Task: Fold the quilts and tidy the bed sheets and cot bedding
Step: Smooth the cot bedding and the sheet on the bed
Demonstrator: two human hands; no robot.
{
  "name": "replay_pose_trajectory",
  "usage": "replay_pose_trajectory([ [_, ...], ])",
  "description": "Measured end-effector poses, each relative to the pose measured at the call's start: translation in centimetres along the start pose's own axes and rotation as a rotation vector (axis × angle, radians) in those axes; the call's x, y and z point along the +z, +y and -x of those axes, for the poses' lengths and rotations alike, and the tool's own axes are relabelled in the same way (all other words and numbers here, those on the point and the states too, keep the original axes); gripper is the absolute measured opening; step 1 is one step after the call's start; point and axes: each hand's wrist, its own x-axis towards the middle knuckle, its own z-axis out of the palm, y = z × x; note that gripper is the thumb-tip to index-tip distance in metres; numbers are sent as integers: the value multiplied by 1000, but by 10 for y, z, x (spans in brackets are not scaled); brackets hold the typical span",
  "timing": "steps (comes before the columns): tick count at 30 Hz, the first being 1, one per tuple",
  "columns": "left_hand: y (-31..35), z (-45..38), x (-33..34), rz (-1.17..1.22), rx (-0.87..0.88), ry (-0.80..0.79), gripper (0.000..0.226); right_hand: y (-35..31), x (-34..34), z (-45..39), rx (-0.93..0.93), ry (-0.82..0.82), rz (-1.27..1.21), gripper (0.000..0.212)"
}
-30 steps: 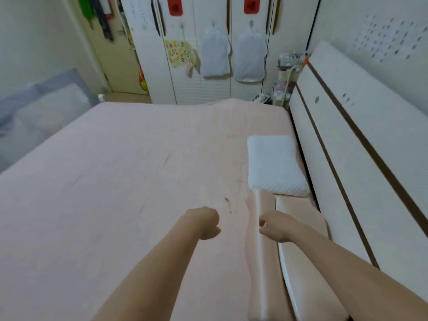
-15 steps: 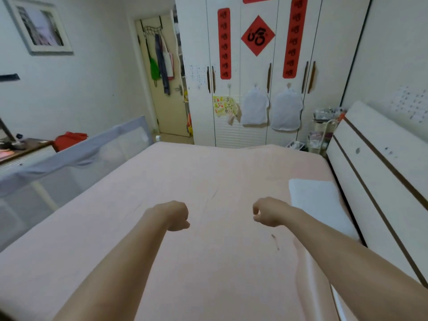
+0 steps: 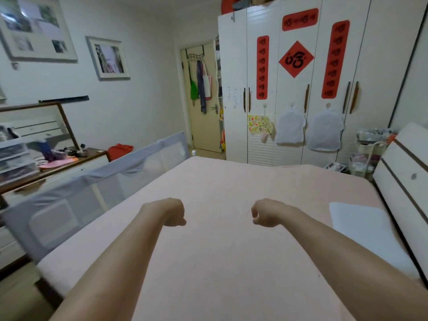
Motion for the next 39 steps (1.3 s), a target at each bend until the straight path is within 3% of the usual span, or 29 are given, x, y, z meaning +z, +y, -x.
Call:
replay_pose_trajectory([
  [13,-20,-11,4,63,-82,-4,43,4,-16,-24,-18,44,-2,30],
  [21,0,-50,37,32,-97,-56,47,12,34,-61,63,88,-67,35],
  [32,59,-211,103,154,65,-66,72,61,149,-159,194,26,-138,51],
  [39,19,-328,151,45,283,-4,77,16,206,-261,352,-49,-293,63],
])
